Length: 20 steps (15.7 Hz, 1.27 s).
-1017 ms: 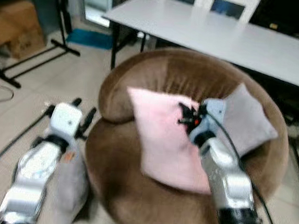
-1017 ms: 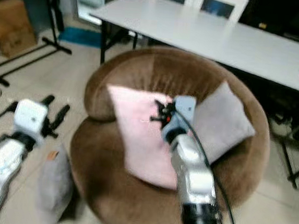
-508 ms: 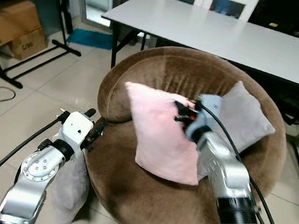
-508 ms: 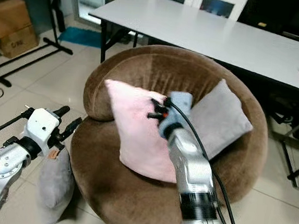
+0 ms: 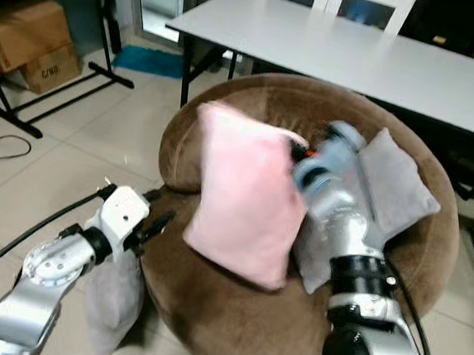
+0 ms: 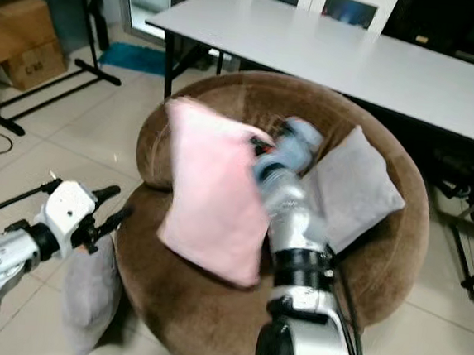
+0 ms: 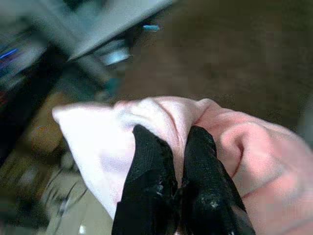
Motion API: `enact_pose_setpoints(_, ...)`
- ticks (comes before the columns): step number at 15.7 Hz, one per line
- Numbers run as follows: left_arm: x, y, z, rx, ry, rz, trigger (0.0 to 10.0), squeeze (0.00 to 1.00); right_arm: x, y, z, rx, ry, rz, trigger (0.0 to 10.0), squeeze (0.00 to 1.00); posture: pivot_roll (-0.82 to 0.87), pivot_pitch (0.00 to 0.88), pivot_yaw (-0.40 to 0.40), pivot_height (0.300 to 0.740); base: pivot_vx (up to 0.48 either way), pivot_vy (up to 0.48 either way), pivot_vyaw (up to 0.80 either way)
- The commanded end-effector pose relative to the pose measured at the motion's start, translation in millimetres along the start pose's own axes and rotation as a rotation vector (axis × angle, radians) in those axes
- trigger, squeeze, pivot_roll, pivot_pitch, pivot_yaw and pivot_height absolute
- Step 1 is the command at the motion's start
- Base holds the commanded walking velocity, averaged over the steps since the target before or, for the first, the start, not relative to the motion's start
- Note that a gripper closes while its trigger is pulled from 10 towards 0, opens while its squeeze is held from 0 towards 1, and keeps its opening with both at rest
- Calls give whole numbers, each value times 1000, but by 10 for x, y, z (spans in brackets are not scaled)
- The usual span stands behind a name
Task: Move the pillow to the sofa from floor
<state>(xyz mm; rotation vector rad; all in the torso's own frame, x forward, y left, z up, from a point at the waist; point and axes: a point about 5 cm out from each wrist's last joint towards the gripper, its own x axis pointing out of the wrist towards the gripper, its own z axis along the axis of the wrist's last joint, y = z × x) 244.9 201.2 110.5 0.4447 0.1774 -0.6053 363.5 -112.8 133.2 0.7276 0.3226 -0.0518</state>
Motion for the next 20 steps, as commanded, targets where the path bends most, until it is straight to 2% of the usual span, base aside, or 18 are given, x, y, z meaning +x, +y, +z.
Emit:
enact_pose_setpoints(1,0,-36,-6,-8,7,-39,10000,0,20,-61,122,65,-62,-70,10000,0,88,0,-76,740,0,0,0)
enact_pose_setpoints(3,-7,-26,-21,-8,18,-52,10000,0,29,-245,194,87,-87,-159,10000,0,88,0,-76,740,0,0,0)
enact_pose_setpoints(6,7,-35,-30,-6,20,-61,10000,0,54,-431,260,64,-110,-231,10000,0,72,0,-73,740,0,0,0)
enact_pose_setpoints(10,25,-45,-26,-3,17,-64,10000,0,120,-355,303,36,-112,-133,10000,0,68,0,-72,740,0,0,0)
enact_pose_setpoints(11,28,-45,-25,-2,16,-65,10000,0,144,-365,310,26,-111,-117,10000,251,72,0,-73,740,0,0,0)
enact_pose_setpoints(12,27,-44,-25,0,17,-64,10000,0,154,-381,332,14,-120,-125,10000,792,77,0,-75,740,0,0,0)
enact_pose_setpoints(13,22,-42,-28,1,18,-63,10000,0,161,-394,364,4,-131,-132,10000,1000,77,0,-75,740,0,0,0)
enact_pose_setpoints(15,14,-40,-32,3,19,-62,10000,0,161,-418,414,-51,-149,-143,10000,1000,77,0,-75,740,0,0,0)
enact_pose_setpoints(16,15,-44,-32,2,19,-64,10000,0,147,-439,434,-158,-164,-127,10000,1000,74,0,-73,740,0,0,0)
enact_pose_setpoints(18,16,-47,-32,1,18,-63,10000,0,132,-466,449,-180,-180,-134,10000,1000,73,0,-72,740,0,0,0)
enact_pose_setpoints(20,8,-32,-22,-51,-1,21,10000,0,71,-516,507,-183,-221,-123,10000,1000,68,0,-69,740,0,0,0)
